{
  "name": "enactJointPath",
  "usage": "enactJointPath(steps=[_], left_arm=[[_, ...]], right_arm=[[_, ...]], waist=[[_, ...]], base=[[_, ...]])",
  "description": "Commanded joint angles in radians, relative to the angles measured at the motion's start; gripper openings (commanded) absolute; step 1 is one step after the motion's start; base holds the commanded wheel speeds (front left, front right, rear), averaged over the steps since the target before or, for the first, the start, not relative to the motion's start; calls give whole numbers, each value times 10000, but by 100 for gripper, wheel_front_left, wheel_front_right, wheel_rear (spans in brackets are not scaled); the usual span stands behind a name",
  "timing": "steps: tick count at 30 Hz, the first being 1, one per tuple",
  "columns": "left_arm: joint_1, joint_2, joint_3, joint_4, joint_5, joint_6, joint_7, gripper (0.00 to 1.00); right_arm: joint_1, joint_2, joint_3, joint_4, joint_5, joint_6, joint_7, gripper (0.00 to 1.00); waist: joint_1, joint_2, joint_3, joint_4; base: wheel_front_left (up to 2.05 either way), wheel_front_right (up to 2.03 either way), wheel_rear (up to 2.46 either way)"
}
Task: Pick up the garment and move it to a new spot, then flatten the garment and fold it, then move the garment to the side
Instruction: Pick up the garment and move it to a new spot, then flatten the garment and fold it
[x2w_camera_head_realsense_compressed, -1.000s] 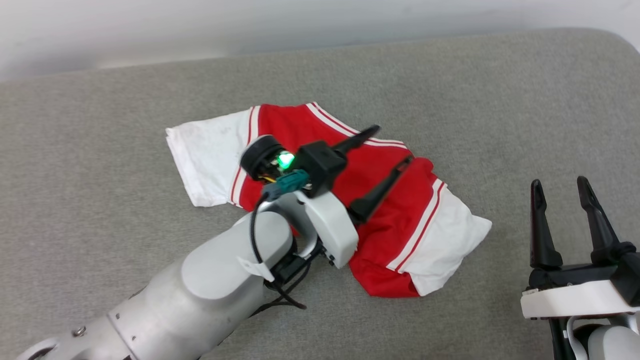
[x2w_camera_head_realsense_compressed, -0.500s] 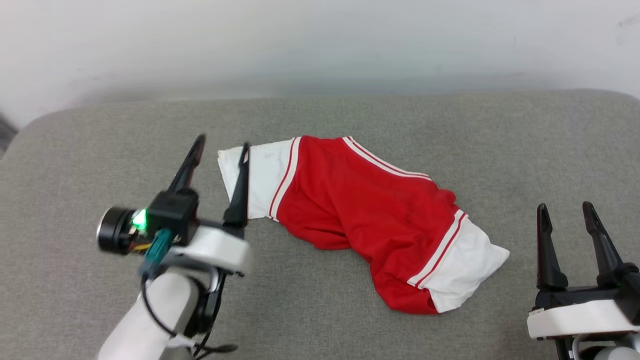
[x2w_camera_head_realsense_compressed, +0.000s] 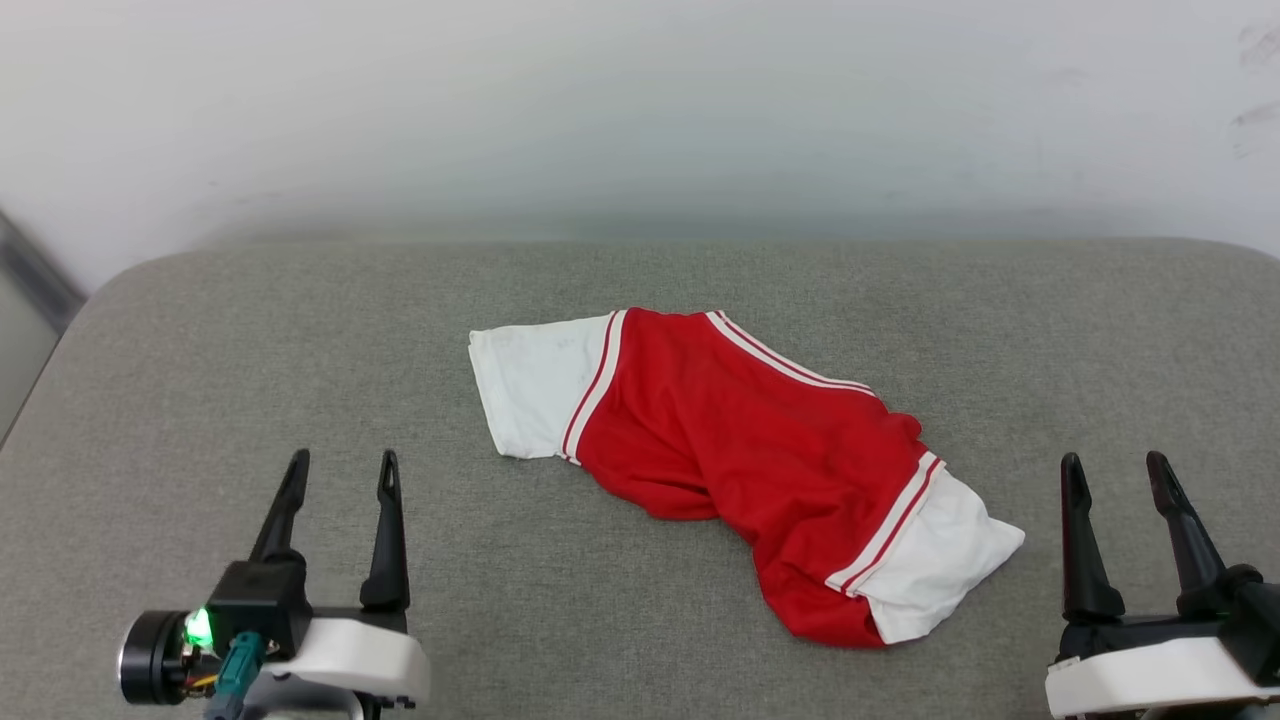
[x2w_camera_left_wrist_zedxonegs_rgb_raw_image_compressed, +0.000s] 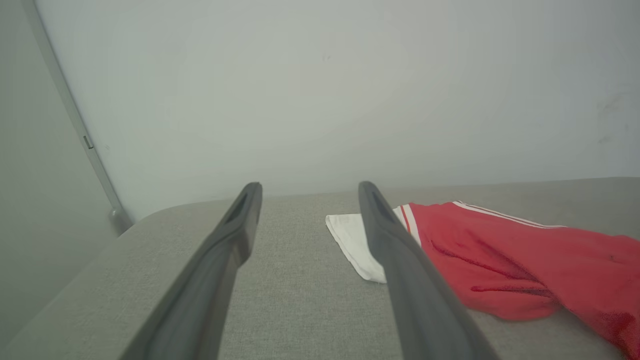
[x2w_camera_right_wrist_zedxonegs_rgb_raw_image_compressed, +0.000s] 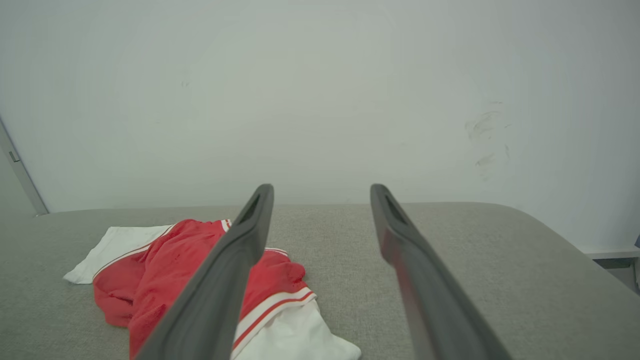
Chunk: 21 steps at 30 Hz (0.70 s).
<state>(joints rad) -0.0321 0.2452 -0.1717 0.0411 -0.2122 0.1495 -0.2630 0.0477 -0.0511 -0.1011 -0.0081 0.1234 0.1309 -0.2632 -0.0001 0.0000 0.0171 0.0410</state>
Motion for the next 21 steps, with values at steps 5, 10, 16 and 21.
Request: enactJointPath(steps=[5, 10, 16, 21], left_arm=[[633, -430, 406, 33, 683, -537, -26, 100], [1003, -885, 859, -4, 887, -874, -26, 100], [1209, -1166, 1229, 36, 1091, -1248, -26, 100], [1332, -1334, 1483, 106, 1352, -1480, -26, 100]], right_arm=[[460, 17, 40, 25, 149, -3, -23, 100], [835, 17, 4, 35, 216, -3, -23, 100], [1068, 15, 66, 52, 205, -3, -24, 100], [1168, 17, 127, 64, 268, -3, -24, 100]], waist=[[1, 0, -136, 27], [1, 0, -261, 65], [1, 0, -346, 82], [1, 0, -401, 66]], base=[[0, 0, 0], [0, 0, 0], [0, 0, 0], [0, 0, 0]])
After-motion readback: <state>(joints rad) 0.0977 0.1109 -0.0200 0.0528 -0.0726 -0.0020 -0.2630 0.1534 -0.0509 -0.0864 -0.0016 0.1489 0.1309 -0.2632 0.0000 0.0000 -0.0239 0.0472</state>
